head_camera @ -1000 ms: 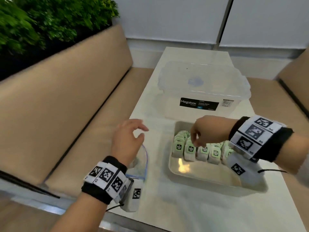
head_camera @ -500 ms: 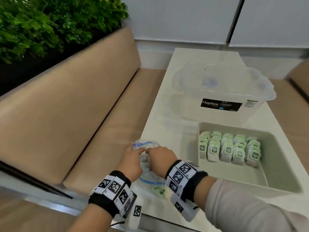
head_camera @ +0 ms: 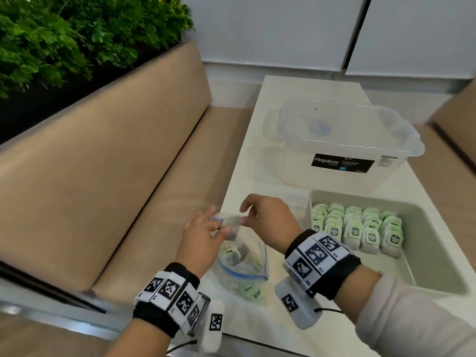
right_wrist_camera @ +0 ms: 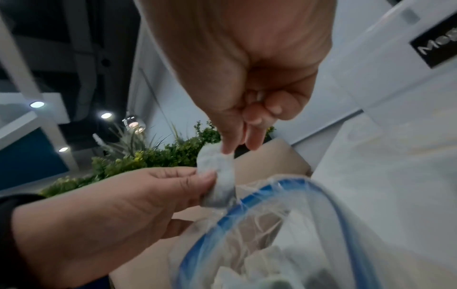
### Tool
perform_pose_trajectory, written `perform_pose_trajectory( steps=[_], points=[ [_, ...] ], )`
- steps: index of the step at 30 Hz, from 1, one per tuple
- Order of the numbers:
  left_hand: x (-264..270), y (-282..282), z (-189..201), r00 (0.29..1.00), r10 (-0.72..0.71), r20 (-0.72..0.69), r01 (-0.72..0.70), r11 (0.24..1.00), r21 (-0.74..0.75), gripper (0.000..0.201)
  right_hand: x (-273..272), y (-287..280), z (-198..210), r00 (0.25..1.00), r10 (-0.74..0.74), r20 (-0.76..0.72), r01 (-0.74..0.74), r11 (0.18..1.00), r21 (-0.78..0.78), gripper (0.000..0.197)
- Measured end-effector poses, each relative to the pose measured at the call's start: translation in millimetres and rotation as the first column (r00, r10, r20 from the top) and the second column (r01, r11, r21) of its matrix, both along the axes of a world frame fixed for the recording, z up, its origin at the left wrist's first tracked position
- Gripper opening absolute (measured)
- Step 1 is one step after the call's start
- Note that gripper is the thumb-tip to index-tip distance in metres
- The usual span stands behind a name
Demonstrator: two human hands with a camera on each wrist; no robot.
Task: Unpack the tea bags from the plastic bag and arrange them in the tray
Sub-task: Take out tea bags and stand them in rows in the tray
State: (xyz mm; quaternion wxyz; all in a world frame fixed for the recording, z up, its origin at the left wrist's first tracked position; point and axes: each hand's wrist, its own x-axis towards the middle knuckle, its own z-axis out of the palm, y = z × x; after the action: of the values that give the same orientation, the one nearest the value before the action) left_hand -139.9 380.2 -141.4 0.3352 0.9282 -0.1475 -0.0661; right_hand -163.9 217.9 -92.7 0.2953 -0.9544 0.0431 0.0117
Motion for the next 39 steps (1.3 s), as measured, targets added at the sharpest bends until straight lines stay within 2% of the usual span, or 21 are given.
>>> perform_pose_trajectory(
  steps=[2,4,6,8,11,14,16,18,19,20,22,25,33,35,37,39],
  points=[
    [0.5,3.4,2.0,0.998,0.042,0.040,-0.035,0.988,-0.151,0.025,-0.2,2.3,-8.2,0.998,-0.029,-0.060,0.032,0.998,0.046,0.007],
    [-2.6,4.9,2.7,0.995,0.090,0.036,-0.076,0.956,-0.282,0.027,-2.5,10.8,-22.0,0.981,0.094,-0.172,-0.097,0.995,-0.013,0.015],
    [-7.2,4.3,5.5,0.989,0.148,0.013,-0.134,0.928,-0.347,0.030,-6.1,24.3,-33.8,0.940,0.234,-0.248,-0.259,0.963,-0.070,0.020],
    [-9.1,3.8,5.2,0.983,0.184,0.000,-0.172,0.923,-0.345,0.035,-6.9,36.4,-42.6,0.918,0.293,-0.267,-0.336,0.933,-0.132,0.019],
    [-10.6,3.6,0.3,0.980,0.199,-0.028,-0.197,0.918,-0.345,0.026,-6.1,48.1,-50.9,0.935,0.268,-0.233,-0.320,0.920,-0.227,0.021],
    [-13.6,3.0,-2.2,0.982,0.161,-0.096,-0.185,0.914,-0.360,0.017,-6.7,49.7,-53.0,0.942,0.320,-0.100,-0.333,0.926,-0.176,0.020],
    [-13.9,3.0,-3.3,0.981,0.156,-0.118,-0.189,0.912,-0.364,0.018,-8.3,45.8,-46.9,0.941,0.334,0.043,-0.321,0.928,-0.190,0.007],
    [-13.3,2.5,-3.4,0.976,0.172,-0.136,-0.211,0.904,-0.371,0.017,-10.7,41.1,-42.7,0.954,0.298,-0.023,-0.297,0.937,-0.184,0.020],
    [-12.8,2.1,-3.5,0.973,0.181,-0.145,-0.224,0.898,-0.378,0.018,-10.7,38.3,-43.7,0.958,0.267,-0.104,-0.282,0.943,-0.176,0.027],
    [-12.5,1.3,-3.0,0.970,0.189,-0.150,-0.233,0.895,-0.380,0.019,-9.0,35.5,-45.6,0.958,0.244,-0.147,-0.267,0.950,-0.160,0.029],
    [-11.9,-0.2,-2.0,0.966,0.204,-0.158,-0.250,0.892,-0.377,0.022,-6.4,30.4,-44.4,0.966,0.193,-0.173,-0.212,0.972,-0.102,0.011],
    [-10.5,-3.2,-0.1,0.963,0.219,-0.156,-0.263,0.892,-0.367,0.022,-6.7,22.7,-41.5,0.970,0.147,-0.193,-0.152,0.988,-0.015,0.028],
    [-8.5,-10.9,19.1,0.969,0.225,-0.098,-0.245,0.880,-0.406,0.022,-14.7,-20.9,3.2,0.999,0.032,-0.043,-0.021,0.971,0.236,0.006],
    [-8.1,-18.8,22.1,0.976,0.190,-0.109,-0.219,0.880,-0.422,0.022,-16.5,-31.1,14.4,0.998,0.005,-0.060,0.019,0.917,0.397,0.010],
    [-9.4,-30.6,25.1,0.983,0.130,-0.127,-0.173,0.882,-0.439,0.021,-18.9,-39.7,23.8,0.995,-0.005,-0.100,0.062,0.815,0.576,0.015],
    [-11.7,-43.4,28.2,0.989,0.072,-0.127,-0.121,0.892,-0.436,0.021,-22.8,-46.7,32.9,0.990,0.028,-0.136,0.069,0.752,0.655,0.012]
  ],
)
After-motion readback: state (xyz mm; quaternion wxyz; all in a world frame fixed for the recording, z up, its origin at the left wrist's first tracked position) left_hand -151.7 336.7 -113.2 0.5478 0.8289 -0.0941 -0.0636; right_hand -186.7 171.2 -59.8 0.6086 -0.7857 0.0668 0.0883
